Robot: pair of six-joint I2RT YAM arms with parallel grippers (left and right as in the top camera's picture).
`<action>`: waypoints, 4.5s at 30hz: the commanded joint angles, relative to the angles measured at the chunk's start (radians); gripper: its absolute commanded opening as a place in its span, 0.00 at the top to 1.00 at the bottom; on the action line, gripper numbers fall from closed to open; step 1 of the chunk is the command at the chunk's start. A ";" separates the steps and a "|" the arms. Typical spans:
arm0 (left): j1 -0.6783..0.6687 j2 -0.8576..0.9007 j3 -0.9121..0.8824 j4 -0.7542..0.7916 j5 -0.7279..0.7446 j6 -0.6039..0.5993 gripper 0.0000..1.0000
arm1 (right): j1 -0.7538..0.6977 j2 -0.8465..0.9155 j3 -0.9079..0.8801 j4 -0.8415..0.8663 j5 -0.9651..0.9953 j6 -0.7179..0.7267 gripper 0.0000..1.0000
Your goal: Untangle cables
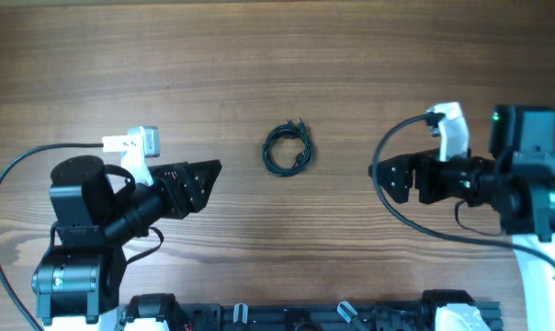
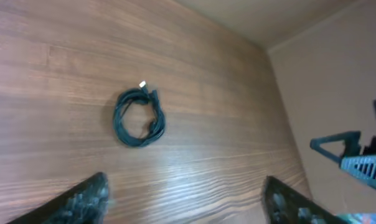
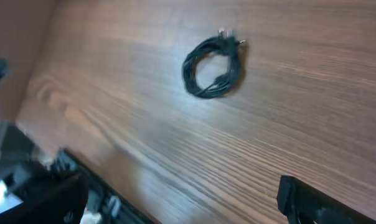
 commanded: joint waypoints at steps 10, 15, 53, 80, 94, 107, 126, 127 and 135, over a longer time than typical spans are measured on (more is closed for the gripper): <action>-0.004 0.290 0.360 -0.317 -0.362 0.044 0.16 | 0.493 0.520 0.009 0.455 0.451 0.414 0.00; -0.004 0.287 0.360 -0.370 -0.369 0.045 0.17 | 0.504 0.685 0.009 0.682 0.451 0.681 0.04; -0.589 1.023 0.352 -0.041 -0.487 0.682 0.39 | 0.579 0.145 0.294 0.035 0.844 0.214 0.00; -0.621 1.226 0.352 0.100 -0.378 1.081 0.96 | 0.579 0.146 0.294 0.030 0.812 0.218 0.00; -0.621 1.079 0.352 0.064 -0.420 1.028 0.96 | 0.579 0.215 0.289 0.036 0.790 0.243 0.00; -0.620 0.891 0.352 0.019 -0.446 1.019 0.96 | 0.579 0.225 0.289 0.038 0.790 0.241 0.00; -0.322 0.891 0.352 0.048 -0.521 0.387 0.71 | 0.484 0.225 0.289 -0.007 1.106 0.755 0.00; -0.322 0.891 0.352 0.046 -0.477 0.387 0.60 | 0.469 0.225 0.289 -0.005 1.106 0.782 0.00; -0.340 0.889 0.352 -0.041 -0.301 0.393 0.45 | 0.390 0.321 0.235 0.055 1.029 0.811 0.00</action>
